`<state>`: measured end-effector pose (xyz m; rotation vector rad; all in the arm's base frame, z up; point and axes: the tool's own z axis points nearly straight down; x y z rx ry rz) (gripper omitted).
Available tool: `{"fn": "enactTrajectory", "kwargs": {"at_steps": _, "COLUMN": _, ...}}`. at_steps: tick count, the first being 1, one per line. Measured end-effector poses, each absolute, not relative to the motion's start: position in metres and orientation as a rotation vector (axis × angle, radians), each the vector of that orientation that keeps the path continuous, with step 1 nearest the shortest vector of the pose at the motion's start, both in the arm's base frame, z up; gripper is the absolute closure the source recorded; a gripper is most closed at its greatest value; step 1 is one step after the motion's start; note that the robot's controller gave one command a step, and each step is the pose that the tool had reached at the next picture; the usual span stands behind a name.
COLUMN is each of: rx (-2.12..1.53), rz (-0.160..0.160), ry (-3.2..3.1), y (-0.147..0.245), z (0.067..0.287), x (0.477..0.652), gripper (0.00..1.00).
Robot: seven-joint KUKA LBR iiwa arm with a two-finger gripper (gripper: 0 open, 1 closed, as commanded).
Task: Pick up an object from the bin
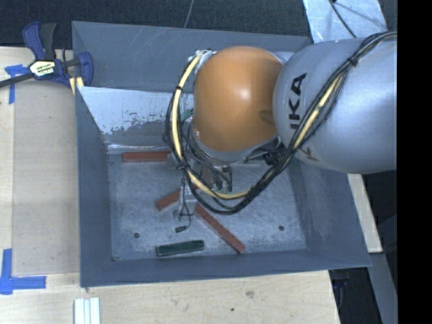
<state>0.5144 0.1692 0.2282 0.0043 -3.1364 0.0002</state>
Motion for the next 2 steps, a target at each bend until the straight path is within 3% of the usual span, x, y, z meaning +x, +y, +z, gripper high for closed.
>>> {"fn": "enactTrajectory", "kwargs": {"at_steps": 1, "rx": 0.045, "rz": -0.008, "ry": -3.155, "y": 0.157, "z": 0.208, "x": 0.518, "gripper": 0.0}}
{"fn": "enactTrajectory", "kwargs": {"at_steps": 2, "rx": 0.122, "rz": -0.001, "ry": -3.146, "y": 0.123, "z": 0.137, "x": 0.519, "gripper": 0.0}}
